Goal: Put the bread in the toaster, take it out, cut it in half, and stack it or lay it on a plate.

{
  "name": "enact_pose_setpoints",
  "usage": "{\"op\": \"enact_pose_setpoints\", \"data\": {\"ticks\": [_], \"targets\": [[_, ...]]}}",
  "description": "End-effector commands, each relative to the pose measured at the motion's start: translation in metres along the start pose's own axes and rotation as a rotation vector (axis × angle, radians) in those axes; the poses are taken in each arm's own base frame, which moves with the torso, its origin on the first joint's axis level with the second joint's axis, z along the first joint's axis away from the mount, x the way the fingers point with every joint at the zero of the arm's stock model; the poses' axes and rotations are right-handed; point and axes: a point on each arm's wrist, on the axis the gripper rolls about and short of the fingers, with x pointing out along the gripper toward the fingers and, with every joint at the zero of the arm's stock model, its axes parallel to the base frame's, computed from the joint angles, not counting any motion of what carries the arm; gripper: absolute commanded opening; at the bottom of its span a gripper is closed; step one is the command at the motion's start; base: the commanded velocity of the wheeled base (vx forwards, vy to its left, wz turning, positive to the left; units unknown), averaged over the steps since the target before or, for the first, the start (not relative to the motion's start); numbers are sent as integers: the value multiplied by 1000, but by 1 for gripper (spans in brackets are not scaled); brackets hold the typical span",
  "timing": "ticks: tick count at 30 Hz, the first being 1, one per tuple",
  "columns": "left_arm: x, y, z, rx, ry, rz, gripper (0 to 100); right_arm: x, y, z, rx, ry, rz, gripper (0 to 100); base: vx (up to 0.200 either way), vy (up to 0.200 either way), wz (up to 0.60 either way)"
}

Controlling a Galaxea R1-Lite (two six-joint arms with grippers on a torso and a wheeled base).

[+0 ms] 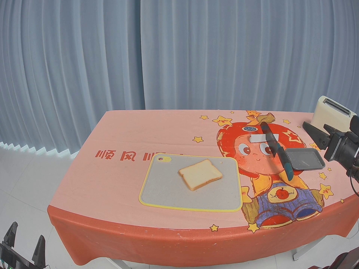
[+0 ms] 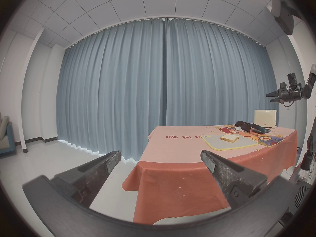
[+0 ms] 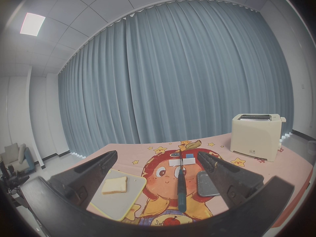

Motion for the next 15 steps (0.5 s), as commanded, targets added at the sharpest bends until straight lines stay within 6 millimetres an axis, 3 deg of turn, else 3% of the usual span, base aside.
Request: {"op": "enact_pose_setpoints", "data": {"ticks": [1,15], "targets": [[1,0,-5,1,20,1,100,1,2,2,1,-9,3,100,0,0,0],[1,0,-5,1,18,1,100,0,1,-7,-22,90,-29,100,0,0,0]]}}
